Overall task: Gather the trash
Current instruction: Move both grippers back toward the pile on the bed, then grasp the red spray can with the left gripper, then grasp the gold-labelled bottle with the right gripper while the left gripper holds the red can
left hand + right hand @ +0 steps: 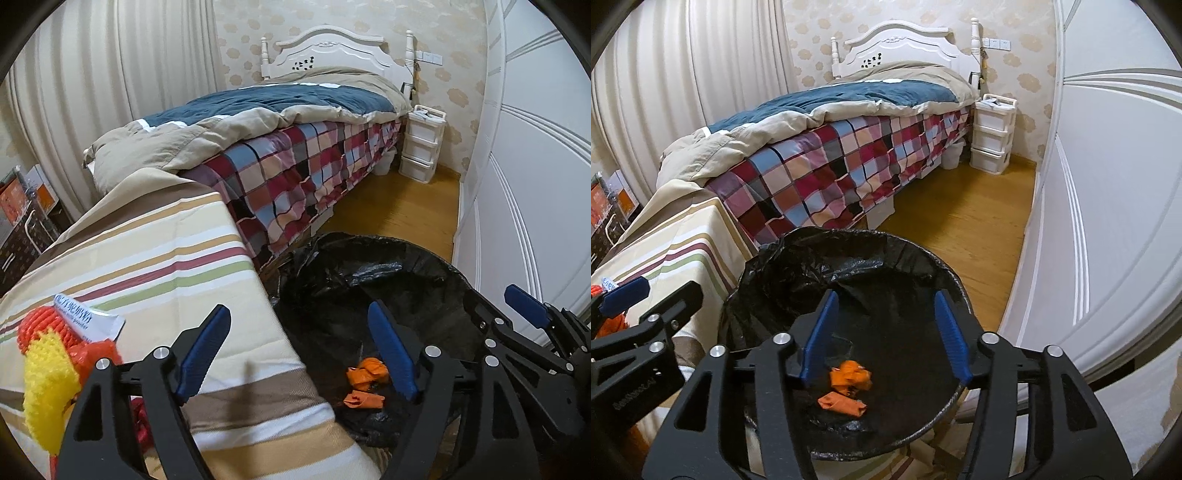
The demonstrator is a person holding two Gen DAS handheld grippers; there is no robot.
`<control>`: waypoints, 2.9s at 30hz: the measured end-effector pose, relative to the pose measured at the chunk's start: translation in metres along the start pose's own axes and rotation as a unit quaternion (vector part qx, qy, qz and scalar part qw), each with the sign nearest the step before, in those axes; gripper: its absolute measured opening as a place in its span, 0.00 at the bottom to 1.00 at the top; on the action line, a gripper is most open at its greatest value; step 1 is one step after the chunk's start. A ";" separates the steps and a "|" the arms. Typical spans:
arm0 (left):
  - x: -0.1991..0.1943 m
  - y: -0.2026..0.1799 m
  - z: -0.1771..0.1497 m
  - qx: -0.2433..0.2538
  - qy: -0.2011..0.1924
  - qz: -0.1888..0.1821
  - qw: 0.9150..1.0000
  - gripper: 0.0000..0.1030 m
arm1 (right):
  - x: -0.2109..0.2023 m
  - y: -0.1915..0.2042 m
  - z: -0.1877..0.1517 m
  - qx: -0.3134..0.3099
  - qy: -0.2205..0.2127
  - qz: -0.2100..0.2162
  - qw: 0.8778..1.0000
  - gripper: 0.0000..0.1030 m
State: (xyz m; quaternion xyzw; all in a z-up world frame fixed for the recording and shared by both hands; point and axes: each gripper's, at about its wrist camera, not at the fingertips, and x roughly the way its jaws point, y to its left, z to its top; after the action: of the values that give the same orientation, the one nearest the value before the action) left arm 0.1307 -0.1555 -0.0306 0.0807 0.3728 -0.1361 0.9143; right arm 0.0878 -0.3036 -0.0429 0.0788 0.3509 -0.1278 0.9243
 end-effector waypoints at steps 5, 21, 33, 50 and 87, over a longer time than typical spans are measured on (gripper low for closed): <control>-0.016 0.007 -0.006 0.000 -0.005 0.008 1.000 0.77 | -0.009 0.004 -0.004 0.000 -0.001 -0.001 1.000 0.63; -0.082 0.064 -0.053 -0.023 -0.012 0.028 0.999 0.78 | -0.061 0.046 -0.038 -0.030 0.003 0.038 0.999 0.65; -0.112 0.142 -0.101 -0.074 0.003 0.081 0.994 0.78 | -0.096 0.110 -0.062 -0.085 0.003 0.098 0.992 0.65; -0.085 0.189 -0.135 -0.104 0.064 0.080 0.989 0.61 | -0.109 0.183 -0.091 -0.163 0.025 0.149 0.975 0.65; -0.121 0.237 -0.159 -0.142 0.035 0.123 0.981 0.27 | -0.103 0.247 -0.113 -0.237 0.063 0.193 0.950 0.52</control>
State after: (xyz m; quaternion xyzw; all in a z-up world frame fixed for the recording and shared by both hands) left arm 0.0168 0.1320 -0.0472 -0.0002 0.4072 0.0352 0.9127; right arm 0.0145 -0.0224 -0.0441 -0.0681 0.4069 0.1446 0.8994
